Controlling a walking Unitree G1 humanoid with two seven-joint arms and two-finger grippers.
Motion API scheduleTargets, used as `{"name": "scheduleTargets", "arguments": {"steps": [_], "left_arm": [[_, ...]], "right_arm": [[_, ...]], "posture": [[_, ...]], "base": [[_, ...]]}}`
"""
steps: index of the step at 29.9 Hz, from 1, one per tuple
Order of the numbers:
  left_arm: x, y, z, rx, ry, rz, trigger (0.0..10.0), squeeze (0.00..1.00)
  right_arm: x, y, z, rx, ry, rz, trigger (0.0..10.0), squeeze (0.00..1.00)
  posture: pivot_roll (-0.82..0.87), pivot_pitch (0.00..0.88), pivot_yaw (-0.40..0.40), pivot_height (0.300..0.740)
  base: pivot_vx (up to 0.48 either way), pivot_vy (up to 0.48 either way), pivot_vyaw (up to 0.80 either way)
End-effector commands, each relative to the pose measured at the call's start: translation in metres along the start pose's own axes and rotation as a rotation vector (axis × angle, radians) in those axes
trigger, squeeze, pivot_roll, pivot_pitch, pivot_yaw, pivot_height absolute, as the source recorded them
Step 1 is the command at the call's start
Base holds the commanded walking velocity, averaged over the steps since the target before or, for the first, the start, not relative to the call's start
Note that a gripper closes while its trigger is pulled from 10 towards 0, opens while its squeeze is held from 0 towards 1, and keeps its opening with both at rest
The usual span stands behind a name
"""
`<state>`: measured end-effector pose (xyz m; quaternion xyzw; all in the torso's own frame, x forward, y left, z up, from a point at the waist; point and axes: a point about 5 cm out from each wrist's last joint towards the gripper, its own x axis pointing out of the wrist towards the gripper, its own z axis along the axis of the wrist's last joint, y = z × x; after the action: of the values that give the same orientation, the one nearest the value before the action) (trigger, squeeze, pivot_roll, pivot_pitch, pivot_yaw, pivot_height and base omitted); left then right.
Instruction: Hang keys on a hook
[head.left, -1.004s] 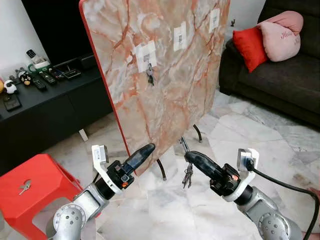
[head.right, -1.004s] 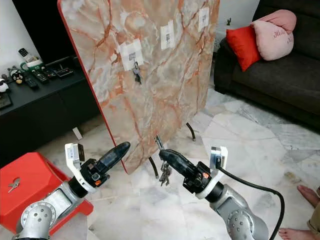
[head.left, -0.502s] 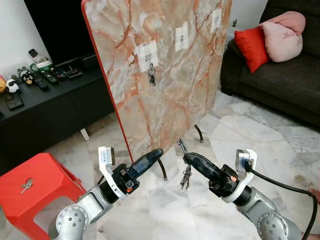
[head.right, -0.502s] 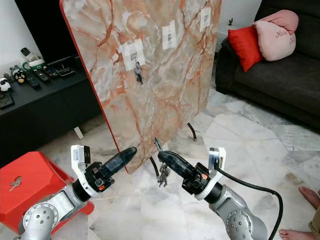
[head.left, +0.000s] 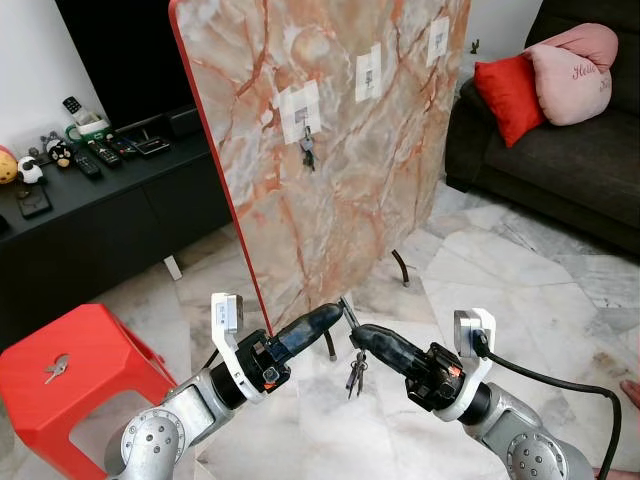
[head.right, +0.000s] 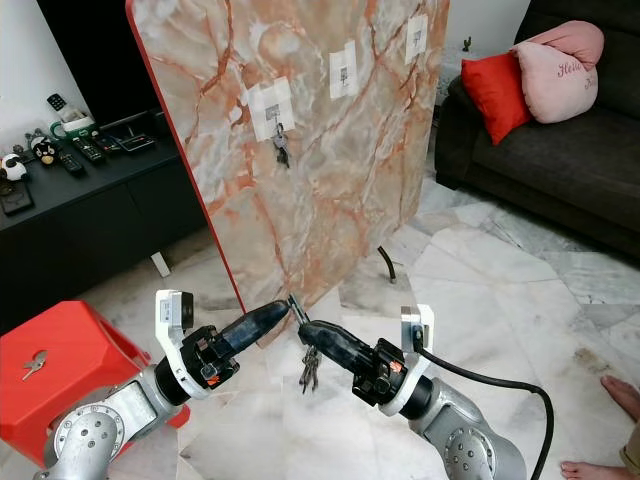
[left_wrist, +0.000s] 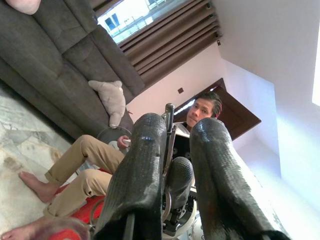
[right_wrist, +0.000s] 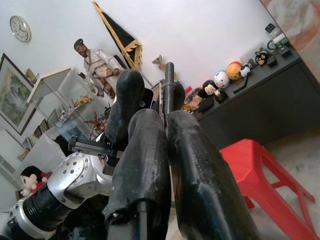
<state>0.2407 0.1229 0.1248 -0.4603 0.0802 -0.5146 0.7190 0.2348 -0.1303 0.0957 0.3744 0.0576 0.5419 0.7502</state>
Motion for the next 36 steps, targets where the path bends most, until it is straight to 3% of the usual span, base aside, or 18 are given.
{"name": "scheduleTargets", "arguments": {"steps": [1, 18, 34, 35, 36], "left_arm": [[0.003, -0.004, 0.000, 0.016, 0.026, -0.019, 10.0, 0.00], [0.009, -0.006, -0.010, 0.002, 0.083, -0.053, 10.0, 0.00], [0.012, -0.005, -0.007, 0.002, 0.065, -0.060, 10.0, 0.00], [0.012, -0.005, -0.007, 0.002, 0.065, -0.059, 7.3, 0.00], [0.012, -0.005, -0.007, 0.002, 0.065, -0.058, 7.3, 0.00]], "right_arm": [[0.004, 0.004, 0.003, -0.021, 0.006, 0.030, 10.0, 0.00], [0.008, 0.013, 0.000, 0.006, 0.035, 0.114, 10.0, 0.00], [0.007, 0.013, -0.008, 0.024, 0.051, 0.094, 10.0, 0.00], [0.006, 0.012, -0.008, 0.024, 0.052, 0.090, 10.0, 0.00], [0.006, 0.012, -0.008, 0.025, 0.053, 0.089, 10.0, 0.00]], "posture": [[0.03, 0.000, 0.024, 0.740], [0.03, 0.000, 0.021, 0.740], [0.03, 0.000, 0.020, 0.740], [0.03, 0.000, 0.020, 0.740], [0.03, 0.000, 0.020, 0.740]], "base": [[0.000, 0.000, 0.00], [0.000, 0.000, 0.00], [0.000, 0.000, 0.00], [0.000, 0.000, 0.00], [0.000, 0.000, 0.00]]}}
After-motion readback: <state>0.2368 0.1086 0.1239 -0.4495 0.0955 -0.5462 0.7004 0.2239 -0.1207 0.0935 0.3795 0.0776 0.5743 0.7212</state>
